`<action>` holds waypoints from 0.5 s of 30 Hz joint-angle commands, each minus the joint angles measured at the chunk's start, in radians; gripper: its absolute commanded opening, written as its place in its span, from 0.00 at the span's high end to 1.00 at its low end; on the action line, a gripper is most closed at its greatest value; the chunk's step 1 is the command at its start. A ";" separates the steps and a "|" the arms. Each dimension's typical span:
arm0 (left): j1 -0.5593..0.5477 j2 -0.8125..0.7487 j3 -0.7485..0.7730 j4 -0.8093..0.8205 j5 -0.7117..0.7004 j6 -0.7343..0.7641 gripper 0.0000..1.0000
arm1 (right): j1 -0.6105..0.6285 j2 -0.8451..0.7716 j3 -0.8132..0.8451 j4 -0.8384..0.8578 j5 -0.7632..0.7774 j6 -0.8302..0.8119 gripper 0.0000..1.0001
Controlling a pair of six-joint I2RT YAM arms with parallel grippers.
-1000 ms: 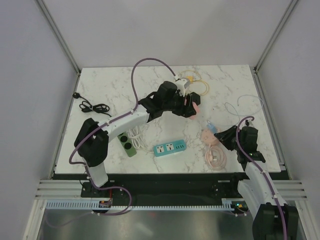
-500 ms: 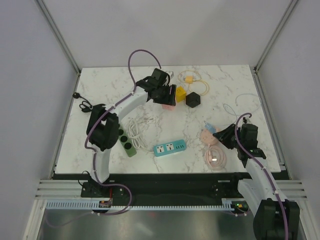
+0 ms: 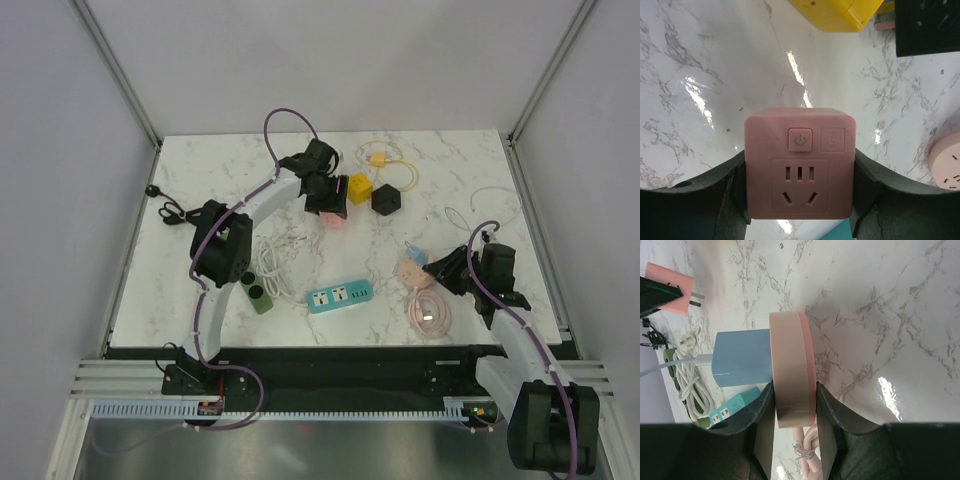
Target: Pull the plug off the socket
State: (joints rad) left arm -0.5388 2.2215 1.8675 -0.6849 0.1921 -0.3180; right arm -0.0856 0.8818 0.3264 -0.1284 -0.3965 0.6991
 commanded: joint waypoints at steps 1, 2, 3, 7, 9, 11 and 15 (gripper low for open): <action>0.002 0.010 0.096 0.015 -0.005 -0.023 0.57 | -0.005 0.000 0.030 0.039 -0.028 -0.018 1.00; 0.008 0.030 0.117 0.013 0.007 -0.021 0.50 | -0.008 -0.012 0.025 0.041 -0.034 -0.010 1.00; 0.008 0.038 0.127 0.008 0.007 -0.021 0.50 | -0.008 -0.017 0.026 0.042 -0.035 -0.010 1.00; 0.017 0.049 0.144 0.004 -0.005 -0.026 0.36 | -0.011 -0.003 0.054 0.027 -0.044 -0.041 1.00; 0.022 0.043 0.142 0.004 -0.006 -0.027 0.24 | -0.014 -0.006 0.057 0.021 -0.044 -0.043 1.00; 0.030 0.030 0.150 0.001 -0.006 -0.023 0.15 | -0.016 -0.021 0.051 0.019 -0.042 -0.038 1.00; 0.054 0.004 0.153 -0.015 -0.006 -0.012 0.06 | -0.016 -0.032 0.040 0.018 -0.061 -0.032 1.00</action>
State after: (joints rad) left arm -0.5072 2.2650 1.9759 -0.6876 0.1852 -0.3290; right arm -0.0959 0.8730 0.3302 -0.1440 -0.4149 0.6765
